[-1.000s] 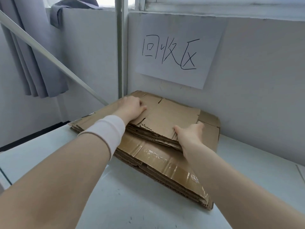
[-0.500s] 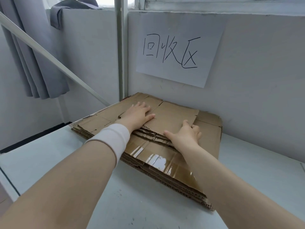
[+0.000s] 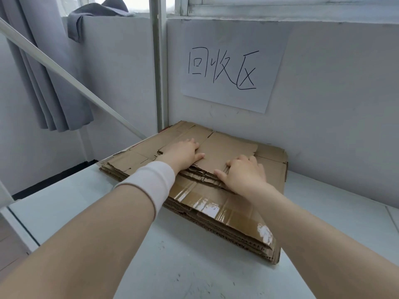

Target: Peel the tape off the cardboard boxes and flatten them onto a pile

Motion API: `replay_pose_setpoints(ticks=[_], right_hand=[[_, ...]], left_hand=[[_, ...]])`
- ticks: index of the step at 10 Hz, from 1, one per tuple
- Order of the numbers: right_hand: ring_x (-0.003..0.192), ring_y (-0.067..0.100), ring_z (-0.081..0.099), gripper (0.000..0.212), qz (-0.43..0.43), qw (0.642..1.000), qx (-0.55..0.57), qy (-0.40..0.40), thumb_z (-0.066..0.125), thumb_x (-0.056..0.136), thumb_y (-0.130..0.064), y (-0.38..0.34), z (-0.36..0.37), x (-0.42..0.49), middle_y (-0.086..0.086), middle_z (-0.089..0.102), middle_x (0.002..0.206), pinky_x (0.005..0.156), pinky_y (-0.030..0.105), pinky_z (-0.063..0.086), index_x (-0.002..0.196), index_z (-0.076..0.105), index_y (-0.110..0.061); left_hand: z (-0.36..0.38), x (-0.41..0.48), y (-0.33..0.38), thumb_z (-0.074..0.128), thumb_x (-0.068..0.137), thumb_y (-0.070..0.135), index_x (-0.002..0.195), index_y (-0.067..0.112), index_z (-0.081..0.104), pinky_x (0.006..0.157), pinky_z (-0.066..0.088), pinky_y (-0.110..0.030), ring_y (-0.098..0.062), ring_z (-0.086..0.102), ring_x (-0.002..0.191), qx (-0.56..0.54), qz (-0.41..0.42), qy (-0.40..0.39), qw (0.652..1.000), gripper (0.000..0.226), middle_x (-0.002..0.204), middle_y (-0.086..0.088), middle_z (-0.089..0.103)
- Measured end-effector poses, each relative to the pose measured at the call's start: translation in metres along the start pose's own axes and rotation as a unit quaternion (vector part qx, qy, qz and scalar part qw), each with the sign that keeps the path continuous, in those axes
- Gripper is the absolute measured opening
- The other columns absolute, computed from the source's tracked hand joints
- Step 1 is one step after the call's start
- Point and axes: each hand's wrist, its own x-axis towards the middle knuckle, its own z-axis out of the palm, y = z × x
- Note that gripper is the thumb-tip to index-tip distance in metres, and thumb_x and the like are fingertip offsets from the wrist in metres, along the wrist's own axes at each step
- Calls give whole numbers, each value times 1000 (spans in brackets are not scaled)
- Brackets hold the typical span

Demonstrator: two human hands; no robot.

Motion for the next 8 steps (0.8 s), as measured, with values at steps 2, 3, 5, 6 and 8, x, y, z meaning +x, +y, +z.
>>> replay_pose_setpoints(ticks=[2, 3, 5, 6, 8], right_hand=[[128, 25, 34, 64, 2, 1000, 23, -20, 44, 86, -61, 5, -3, 1, 4, 44, 136, 101, 39, 34, 133, 43, -18], [128, 25, 34, 62, 13, 999, 41, -20, 45, 87, -59, 3, 0, -2, 4, 43, 137, 101, 38, 34, 134, 41, -18], [130, 27, 32, 62, 18, 999, 35, -4, 44, 90, -53, -3, -16, -5, 8, 40, 139, 102, 38, 33, 136, 38, -12], [129, 29, 32, 62, 18, 999, 31, 14, 44, 90, -51, -4, -29, -7, 10, 41, 137, 101, 38, 33, 134, 38, -8], [129, 28, 34, 52, -11, 994, 75, 74, 38, 95, -43, -5, -52, -8, 10, 42, 137, 101, 39, 32, 134, 39, -8]], left_hand=[[-1, -5, -17, 54, 87, 50, 120, 19, 61, 97, 46, -37, -26, 56, 114, -17, -28, 21, 999, 46, 125, -4, 61], [0, -7, -8, 51, 90, 46, 117, 17, 61, 90, 48, -36, -29, 57, 108, 8, -34, 8, 999, 41, 122, -7, 62], [-20, -13, 8, 46, 94, 39, 113, 11, 60, 71, 40, -32, -29, 58, 105, 79, -42, 52, 995, 37, 116, -9, 61], [-39, -19, 12, 47, 94, 38, 116, 13, 60, 76, 44, -34, -29, 57, 109, 95, -14, 95, 991, 36, 120, -8, 60], [-63, -28, 21, 41, 96, 35, 118, 16, 60, 80, 42, -35, -27, 56, 111, 82, 3, 134, 988, 34, 122, -7, 59]])
